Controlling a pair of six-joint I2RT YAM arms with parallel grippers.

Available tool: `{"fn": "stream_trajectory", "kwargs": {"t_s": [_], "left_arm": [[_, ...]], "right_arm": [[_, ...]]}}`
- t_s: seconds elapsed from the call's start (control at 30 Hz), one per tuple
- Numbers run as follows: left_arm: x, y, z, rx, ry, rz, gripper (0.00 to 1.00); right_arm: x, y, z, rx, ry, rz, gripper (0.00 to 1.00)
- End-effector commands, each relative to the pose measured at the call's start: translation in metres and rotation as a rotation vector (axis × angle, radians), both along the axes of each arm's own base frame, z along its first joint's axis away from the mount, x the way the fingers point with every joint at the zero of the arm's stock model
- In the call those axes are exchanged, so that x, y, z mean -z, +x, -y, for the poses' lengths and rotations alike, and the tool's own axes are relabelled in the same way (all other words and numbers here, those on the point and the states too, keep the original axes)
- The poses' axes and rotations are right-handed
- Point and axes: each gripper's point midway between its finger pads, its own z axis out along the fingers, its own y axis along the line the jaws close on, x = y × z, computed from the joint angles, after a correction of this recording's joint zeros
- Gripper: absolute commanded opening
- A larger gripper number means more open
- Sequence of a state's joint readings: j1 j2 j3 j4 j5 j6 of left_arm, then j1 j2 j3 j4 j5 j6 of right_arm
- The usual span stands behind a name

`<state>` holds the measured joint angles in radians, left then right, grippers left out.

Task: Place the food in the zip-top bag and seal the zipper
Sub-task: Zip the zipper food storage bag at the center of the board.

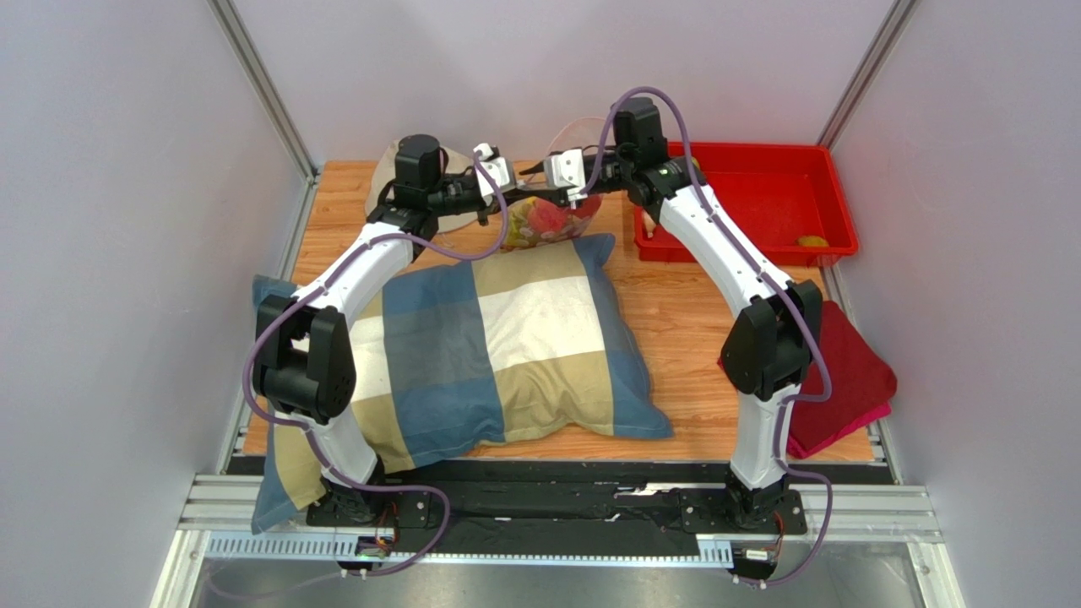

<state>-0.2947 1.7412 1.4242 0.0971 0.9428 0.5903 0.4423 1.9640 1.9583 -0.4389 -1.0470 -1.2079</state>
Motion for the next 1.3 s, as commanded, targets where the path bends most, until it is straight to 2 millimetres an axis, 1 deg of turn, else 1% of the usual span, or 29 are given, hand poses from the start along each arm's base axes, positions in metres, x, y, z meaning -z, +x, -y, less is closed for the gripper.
{"fn": "stream_trajectory", "kwargs": {"t_s": [0.0,0.03,0.13,0.23,0.3,0.37,0.43,0.47,0.6,0.7,0.77,0.87,0.9,0.93,0.97,1.0,1.03,1.07,1.1,1.17,1.27], "left_arm": [[-0.053,-0.019,0.007,0.086,-0.024,0.179,0.0],[-0.052,-0.02,0.008,0.092,-0.017,0.188,0.0],[-0.05,-0.022,0.01,0.1,-0.011,0.19,0.0],[-0.049,-0.02,0.009,0.092,-0.01,0.179,0.0],[-0.051,-0.018,0.01,0.088,-0.014,0.17,0.0],[-0.052,-0.017,0.01,0.087,-0.017,0.167,0.0],[-0.053,-0.016,0.011,0.087,-0.019,0.168,0.0],[-0.053,-0.015,0.012,0.084,-0.018,0.169,0.0],[-0.052,-0.013,0.011,0.081,-0.016,0.171,0.0],[-0.051,-0.013,0.012,0.082,-0.012,0.174,0.0],[-0.05,-0.013,0.012,0.08,-0.007,0.172,0.0],[-0.05,-0.012,0.01,0.068,-0.004,0.171,0.0],[-0.048,-0.011,0.01,0.064,0.0,0.17,0.0],[-0.048,-0.012,0.009,0.064,0.001,0.174,0.0],[-0.052,-0.014,0.008,0.064,-0.003,0.192,0.0],[-0.048,-0.015,0.006,0.062,-0.003,0.186,0.0],[-0.049,-0.017,0.006,0.064,-0.01,0.189,0.0],[-0.058,-0.018,0.003,0.056,-0.022,0.214,0.0],[-0.056,-0.02,0.002,0.055,-0.028,0.2,0.0],[-0.063,-0.023,0.0,0.052,-0.04,0.213,0.0],[-0.065,-0.025,-0.005,0.045,-0.043,0.223,0.0]], "right_arm": [[-0.021,-0.009,-0.003,-0.042,0.017,0.057,0.34],[-0.021,-0.008,-0.003,-0.042,0.017,0.057,0.31],[-0.021,-0.007,-0.004,-0.04,0.014,0.054,0.26],[-0.022,-0.01,-0.003,-0.044,0.014,0.063,0.26],[-0.02,-0.01,-0.002,-0.044,0.009,0.071,0.26],[-0.019,-0.01,-0.001,-0.042,0.006,0.069,0.29],[-0.018,-0.012,-0.002,-0.048,0.005,0.064,0.36],[-0.018,-0.013,-0.003,-0.049,0.004,0.063,0.36],[-0.019,-0.015,-0.004,-0.055,0.003,0.057,0.31],[-0.019,-0.016,-0.004,-0.057,0.003,0.055,0.26],[-0.019,-0.016,-0.004,-0.057,0.003,0.052,0.25],[-0.02,-0.016,-0.004,-0.048,0.003,0.047,0.11],[-0.019,-0.014,-0.001,-0.034,-0.003,0.046,0.01],[-0.017,-0.013,-0.001,-0.029,-0.006,0.041,0.0],[-0.016,-0.011,0.001,-0.021,-0.007,0.036,0.0],[-0.015,-0.007,0.004,-0.006,-0.011,0.036,0.0],[-0.015,-0.005,0.005,0.002,-0.013,0.033,0.0],[-0.013,-0.002,0.007,0.011,-0.016,0.027,0.0],[-0.011,0.004,0.011,0.031,-0.021,0.024,0.0],[-0.008,0.011,0.016,0.05,-0.025,0.023,0.0],[-0.005,0.025,0.027,0.09,-0.033,0.024,0.0]]}}
